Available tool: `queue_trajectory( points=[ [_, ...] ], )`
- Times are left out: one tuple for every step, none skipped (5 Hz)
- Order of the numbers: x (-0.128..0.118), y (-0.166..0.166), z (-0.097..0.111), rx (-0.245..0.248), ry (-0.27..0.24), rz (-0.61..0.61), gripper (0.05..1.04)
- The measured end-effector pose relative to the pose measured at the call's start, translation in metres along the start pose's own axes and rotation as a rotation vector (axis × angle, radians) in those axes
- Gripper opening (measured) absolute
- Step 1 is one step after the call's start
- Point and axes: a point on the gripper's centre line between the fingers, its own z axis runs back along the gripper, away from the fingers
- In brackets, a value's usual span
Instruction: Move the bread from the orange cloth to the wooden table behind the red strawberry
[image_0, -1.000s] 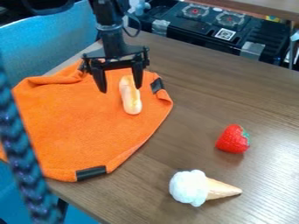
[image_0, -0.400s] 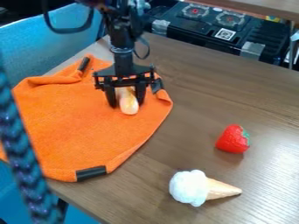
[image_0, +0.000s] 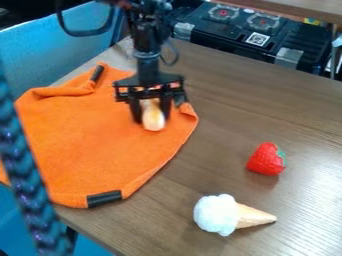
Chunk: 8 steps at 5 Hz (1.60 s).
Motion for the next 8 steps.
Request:
queue_trajectory(
  points=[
    [0.001, -0.013, 0.008, -0.017, -0.006, -0.006, 0.620],
    [-0.002, -0.034, 0.005, 0.025, -0.025, -0.001, 0.620],
    [-0.015, -0.070, 0.010, 0.026, -0.043, -0.056, 0.620],
    [-0.034, -0.107, 0.015, 0.020, -0.062, -0.106, 0.620],
    [-0.046, -0.133, 0.017, 0.014, -0.045, -0.127, 0.620],
    [-0.050, -0.154, 0.016, 0.005, -0.034, -0.137, 0.619],
    [-0.059, -0.179, 0.012, -0.004, -0.063, -0.172, 0.620],
    [-0.060, -0.187, 0.000, 0.011, -0.074, -0.175, 0.702]
  ],
)
